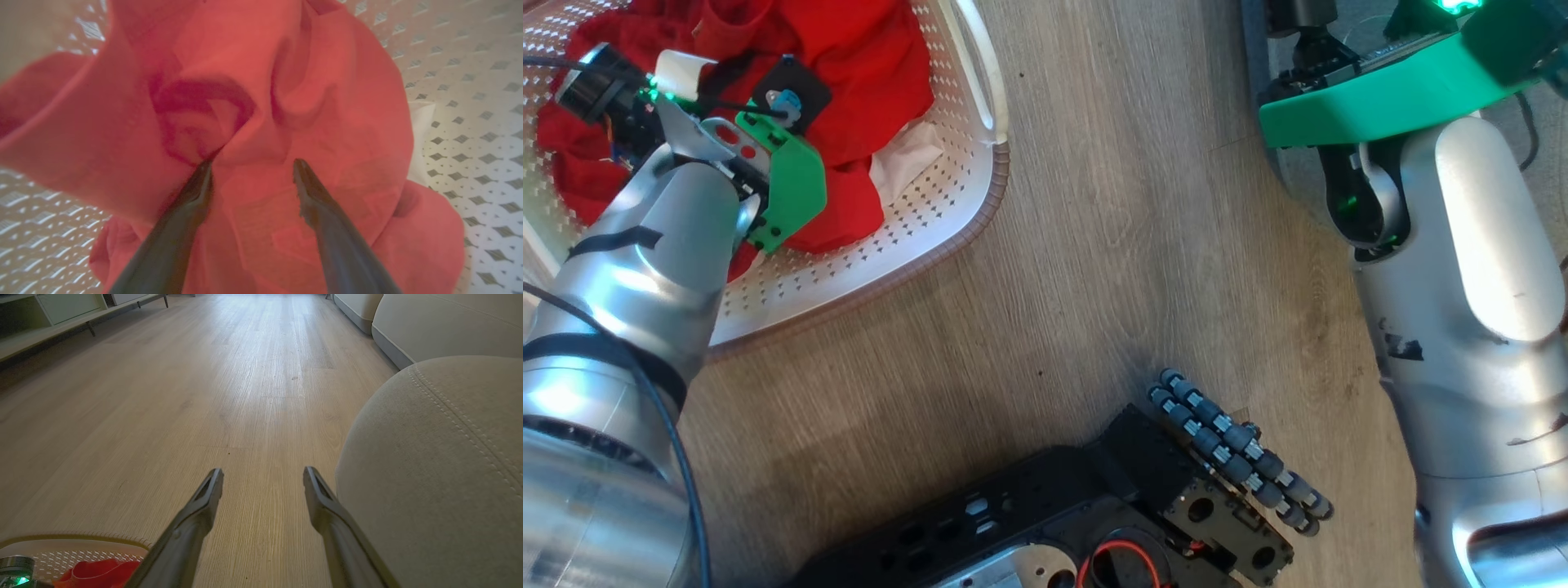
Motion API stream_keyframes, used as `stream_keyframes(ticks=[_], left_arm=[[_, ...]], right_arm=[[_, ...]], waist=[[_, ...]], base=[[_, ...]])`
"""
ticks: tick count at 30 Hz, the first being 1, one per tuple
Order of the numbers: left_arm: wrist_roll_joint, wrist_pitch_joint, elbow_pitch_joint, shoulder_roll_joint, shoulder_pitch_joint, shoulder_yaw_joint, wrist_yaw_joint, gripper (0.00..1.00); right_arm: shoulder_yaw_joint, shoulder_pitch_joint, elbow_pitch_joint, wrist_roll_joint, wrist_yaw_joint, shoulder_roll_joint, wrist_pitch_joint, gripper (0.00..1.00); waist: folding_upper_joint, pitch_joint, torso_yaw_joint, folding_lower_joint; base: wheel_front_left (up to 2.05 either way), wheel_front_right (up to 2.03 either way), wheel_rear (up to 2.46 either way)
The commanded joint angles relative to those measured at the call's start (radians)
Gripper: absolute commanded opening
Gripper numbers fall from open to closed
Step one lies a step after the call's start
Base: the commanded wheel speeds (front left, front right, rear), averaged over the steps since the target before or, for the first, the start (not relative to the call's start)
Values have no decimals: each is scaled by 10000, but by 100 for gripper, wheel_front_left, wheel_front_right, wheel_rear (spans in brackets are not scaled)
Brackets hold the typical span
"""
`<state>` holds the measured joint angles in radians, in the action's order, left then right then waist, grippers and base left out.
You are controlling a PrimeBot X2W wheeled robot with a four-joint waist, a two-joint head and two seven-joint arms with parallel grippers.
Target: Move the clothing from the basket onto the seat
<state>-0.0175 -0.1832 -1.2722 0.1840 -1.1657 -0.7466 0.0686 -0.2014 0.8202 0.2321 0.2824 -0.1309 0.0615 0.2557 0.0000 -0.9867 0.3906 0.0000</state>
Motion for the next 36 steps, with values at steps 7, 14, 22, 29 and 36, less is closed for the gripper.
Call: stream_keyframes(ticks=[7,14,22,29,36], left_arm=[[84,343,-49,27,82,-9,78,0],[413,222,-98,37,88,132,4,0],[833,-335,-90,17,329,309,9,0],[1307,-679,113,-408,771,510,80,0],[1954,-778,979,-770,1364,926,129,0]], right_arm=[[17,-411,-306,-65,2,-112,61,100],[-130,-175,-205,-37,2,-112,61,100],[-303,160,-18,-30,2,-112,61,100],[-209,115,448,-496,2,-112,61,100],[-153,-87,955,-892,2,-86,61,100]], waist=[[0,86,2,0],[0,249,32,0],[0,930,-46,0],[0,2033,-732,0],[0,3183,-1506,0]], base=[[0,0,0],[0,0,0],[0,0,0],[0,0,0],[0,0,0]])
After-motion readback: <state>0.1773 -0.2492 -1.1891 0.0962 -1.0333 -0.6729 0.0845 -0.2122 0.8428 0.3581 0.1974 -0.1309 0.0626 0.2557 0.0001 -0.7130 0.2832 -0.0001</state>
